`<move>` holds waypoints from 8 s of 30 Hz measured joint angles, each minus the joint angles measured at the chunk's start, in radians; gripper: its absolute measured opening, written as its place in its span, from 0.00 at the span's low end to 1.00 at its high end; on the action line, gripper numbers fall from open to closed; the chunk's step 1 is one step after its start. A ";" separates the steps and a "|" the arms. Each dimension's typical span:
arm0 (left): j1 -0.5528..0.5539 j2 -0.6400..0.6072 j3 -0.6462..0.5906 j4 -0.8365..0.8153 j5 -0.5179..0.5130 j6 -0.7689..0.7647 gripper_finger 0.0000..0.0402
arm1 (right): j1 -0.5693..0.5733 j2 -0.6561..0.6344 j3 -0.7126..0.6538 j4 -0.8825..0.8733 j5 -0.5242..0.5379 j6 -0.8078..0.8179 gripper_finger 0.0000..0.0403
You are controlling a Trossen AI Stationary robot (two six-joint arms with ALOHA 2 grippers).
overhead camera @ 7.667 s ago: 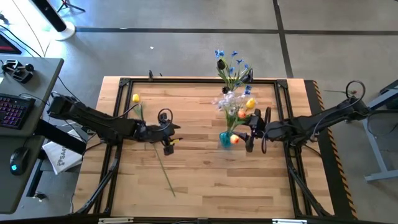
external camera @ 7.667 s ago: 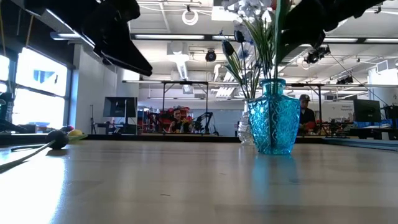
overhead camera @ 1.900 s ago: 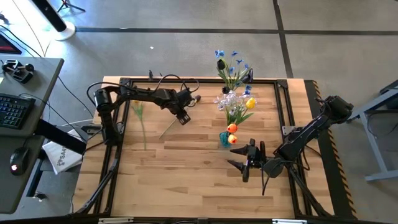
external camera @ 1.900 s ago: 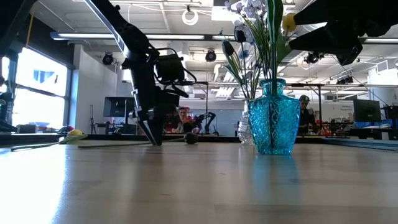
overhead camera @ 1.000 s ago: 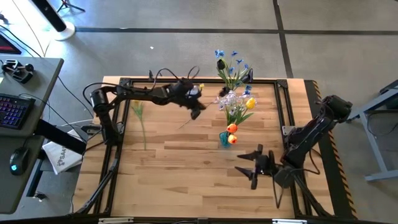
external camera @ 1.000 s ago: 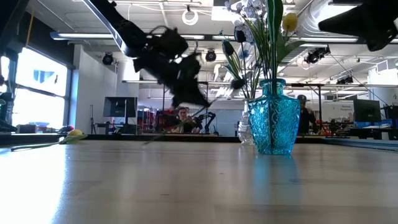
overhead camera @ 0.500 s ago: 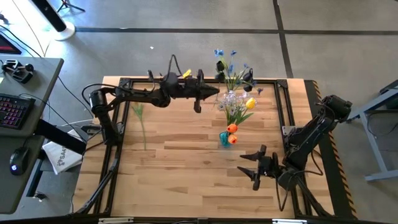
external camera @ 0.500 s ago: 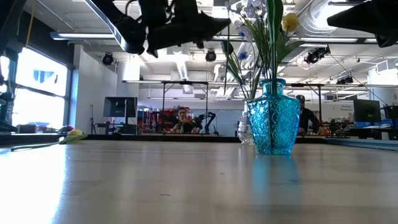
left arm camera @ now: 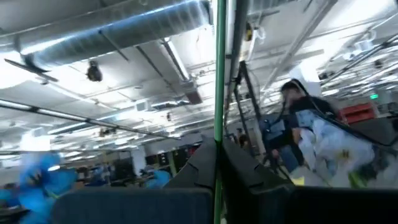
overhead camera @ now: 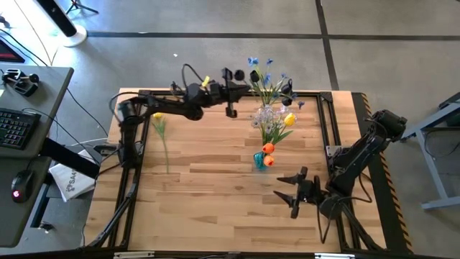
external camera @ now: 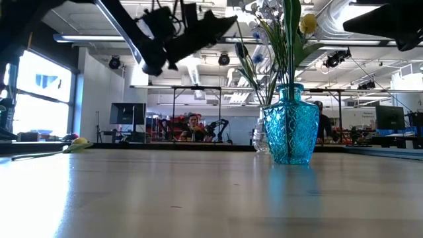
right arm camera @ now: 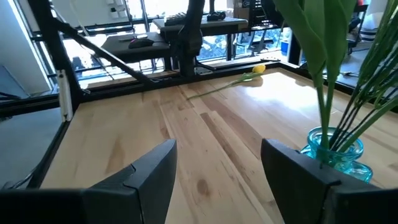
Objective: Sort flowers into vase by color
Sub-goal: Put the black tulip into the transparent flower vase, then put the yellow tulip into the blue flower vase
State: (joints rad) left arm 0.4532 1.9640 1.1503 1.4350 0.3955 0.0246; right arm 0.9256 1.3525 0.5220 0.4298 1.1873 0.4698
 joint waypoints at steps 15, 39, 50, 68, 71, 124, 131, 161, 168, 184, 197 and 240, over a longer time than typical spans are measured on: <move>0.031 0.256 0.194 0.036 0.031 -0.067 0.00 | -0.016 0.000 0.000 0.009 -0.010 0.026 0.57; 0.027 0.137 0.194 -0.608 -0.108 -0.016 0.04 | -0.016 0.000 0.000 0.021 -0.005 0.023 0.57; 0.003 0.044 0.194 -0.914 -0.168 0.118 0.16 | -0.016 0.000 0.000 0.023 -0.005 0.019 0.57; -0.003 -0.073 0.194 -1.495 -0.253 0.353 0.31 | -0.016 0.000 0.000 0.023 -0.005 0.019 0.57; -0.011 -0.095 0.194 -1.687 -0.404 0.363 0.31 | -0.016 0.000 0.000 0.023 -0.005 0.019 0.57; -0.153 -1.019 -0.866 -2.106 -0.784 -1.147 0.24 | -0.089 0.000 0.000 0.007 -0.062 -0.007 0.57; -0.232 -1.010 -0.871 -1.979 -0.718 -1.064 0.08 | -0.089 0.000 0.000 0.007 -0.062 -0.007 0.57; -0.869 -0.785 -0.736 -0.564 -0.628 0.021 0.00 | -0.296 0.193 0.092 0.473 -0.626 -0.384 0.57; -0.888 -0.561 -0.518 -0.642 -0.588 0.168 0.00 | -0.333 0.264 0.291 0.404 -0.650 -0.542 0.57; -0.866 -0.391 -0.342 -0.803 -0.619 0.163 0.00 | -0.329 0.334 0.549 0.107 -0.507 -0.627 0.41; -0.861 -0.391 -0.343 -1.038 -0.697 0.135 0.10 | -0.260 0.227 0.545 -0.169 -0.307 -0.411 0.04; -0.858 -0.394 -0.343 -1.206 -0.906 0.065 0.11 | -0.645 -0.321 0.544 -0.945 -0.669 0.015 0.00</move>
State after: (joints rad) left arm -0.4049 1.5696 0.8071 0.2291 -0.5106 0.0898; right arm 0.2804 1.0311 1.0664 -0.5149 0.5182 0.4847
